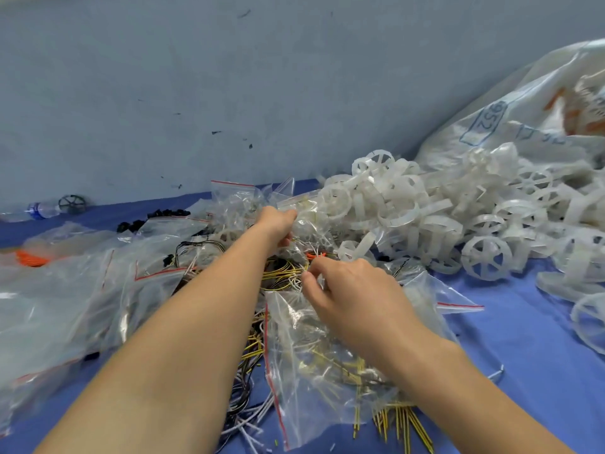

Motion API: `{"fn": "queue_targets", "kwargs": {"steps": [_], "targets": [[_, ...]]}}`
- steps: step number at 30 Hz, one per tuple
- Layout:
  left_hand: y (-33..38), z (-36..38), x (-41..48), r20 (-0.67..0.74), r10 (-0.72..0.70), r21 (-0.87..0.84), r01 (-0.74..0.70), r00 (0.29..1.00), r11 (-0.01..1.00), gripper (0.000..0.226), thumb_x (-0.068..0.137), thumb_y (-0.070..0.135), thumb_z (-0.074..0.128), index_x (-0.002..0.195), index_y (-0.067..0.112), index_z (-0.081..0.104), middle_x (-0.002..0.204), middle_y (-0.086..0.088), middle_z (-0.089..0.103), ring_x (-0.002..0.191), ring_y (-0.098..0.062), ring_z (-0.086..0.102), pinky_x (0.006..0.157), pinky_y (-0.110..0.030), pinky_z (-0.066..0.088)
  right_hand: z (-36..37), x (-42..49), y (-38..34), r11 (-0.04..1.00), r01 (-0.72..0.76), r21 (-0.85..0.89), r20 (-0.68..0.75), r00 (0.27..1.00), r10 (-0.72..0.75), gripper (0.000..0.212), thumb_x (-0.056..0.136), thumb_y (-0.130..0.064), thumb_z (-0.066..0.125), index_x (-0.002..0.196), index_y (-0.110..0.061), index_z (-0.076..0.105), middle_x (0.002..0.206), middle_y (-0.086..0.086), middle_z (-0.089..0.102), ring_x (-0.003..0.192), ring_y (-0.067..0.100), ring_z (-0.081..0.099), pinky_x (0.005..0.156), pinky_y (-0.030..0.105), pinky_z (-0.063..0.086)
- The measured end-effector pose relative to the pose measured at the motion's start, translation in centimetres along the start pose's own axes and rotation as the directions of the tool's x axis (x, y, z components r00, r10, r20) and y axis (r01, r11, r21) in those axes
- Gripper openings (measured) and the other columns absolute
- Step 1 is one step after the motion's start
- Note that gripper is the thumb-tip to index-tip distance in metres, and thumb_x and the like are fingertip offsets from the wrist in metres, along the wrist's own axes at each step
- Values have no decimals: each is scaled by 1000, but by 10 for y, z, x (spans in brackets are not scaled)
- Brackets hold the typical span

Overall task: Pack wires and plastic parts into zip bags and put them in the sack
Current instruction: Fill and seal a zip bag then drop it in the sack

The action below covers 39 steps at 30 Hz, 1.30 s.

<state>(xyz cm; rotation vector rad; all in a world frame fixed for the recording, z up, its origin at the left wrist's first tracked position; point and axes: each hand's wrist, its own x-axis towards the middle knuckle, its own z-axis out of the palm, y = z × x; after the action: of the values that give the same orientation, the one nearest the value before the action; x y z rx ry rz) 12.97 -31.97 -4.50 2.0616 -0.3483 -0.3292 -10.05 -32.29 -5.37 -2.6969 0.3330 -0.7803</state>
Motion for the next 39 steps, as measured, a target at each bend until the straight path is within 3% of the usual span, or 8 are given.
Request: {"fn": "queue_targets", "kwargs": {"steps": [6,14,17,21,25,30,36,39], "targets": [[14,11,0,-32,178,61,-175,984,983,11,94,19,56,92,9,60,81,-4,62,71,-20,56,62,-27,45,-12,10,6,980,-51,190,-115,991,74,27,99,-38,40,126,-34,45,82,-15,55,76,15,59,69,40,50],[48,-62,-119,-20,673,-83,-672,739,736,15,100,22,55,101,9,61,85,-5,66,78,-13,66,69,-18,54,-28,20,11,830,-198,522,-159,933,323,70,91,-49,58,150,-26,27,129,-5,47,111,12,53,91,31,45],[41,-90,-166,12,629,-228,-610,778,759,15,100,22,53,101,7,59,81,-4,66,72,-20,71,59,-26,58,-28,16,-7,605,-266,751,75,944,321,68,87,-51,65,145,-33,35,133,-5,48,114,10,56,95,32,49],[0,-118,-203,-18,487,-355,-461,873,813,20,99,26,54,98,7,61,85,-3,70,70,-17,69,54,-26,55,-12,1,-42,105,-467,878,471,882,-15,18,87,-28,70,102,-19,72,105,10,70,86,21,71,65,32,59],[-55,-130,-211,156,203,-557,-83,967,826,42,84,39,67,110,6,66,107,-17,70,88,-31,70,69,-44,60,13,-13,-61,252,-490,834,525,846,-93,8,92,-19,67,92,-17,75,87,3,71,71,15,67,57,26,56],[-103,-129,-225,528,256,-561,106,810,821,46,87,34,71,130,26,57,128,-8,65,106,-27,67,81,-41,56,27,-15,-68,544,-427,722,524,851,-29,25,89,-27,69,110,-15,62,78,-2,72,72,21,72,73,44,61],[-114,-126,-231,448,93,-678,270,889,684,39,81,14,72,120,14,67,107,-14,72,85,-29,73,58,-25,58,12,-15,-72,451,-418,789,496,866,-66,19,89,-30,62,105,-21,69,95,6,73,82,17,72,69,33,61],[-119,-127,-231,414,-7,-734,339,910,588,31,70,8,73,101,7,74,84,-13,70,65,-20,69,50,-23,56,-1,-12,-69,627,-322,710,404,915,12,23,91,-42,59,109,-30,68,87,-6,69,72,9,69,68,36,61]]}}
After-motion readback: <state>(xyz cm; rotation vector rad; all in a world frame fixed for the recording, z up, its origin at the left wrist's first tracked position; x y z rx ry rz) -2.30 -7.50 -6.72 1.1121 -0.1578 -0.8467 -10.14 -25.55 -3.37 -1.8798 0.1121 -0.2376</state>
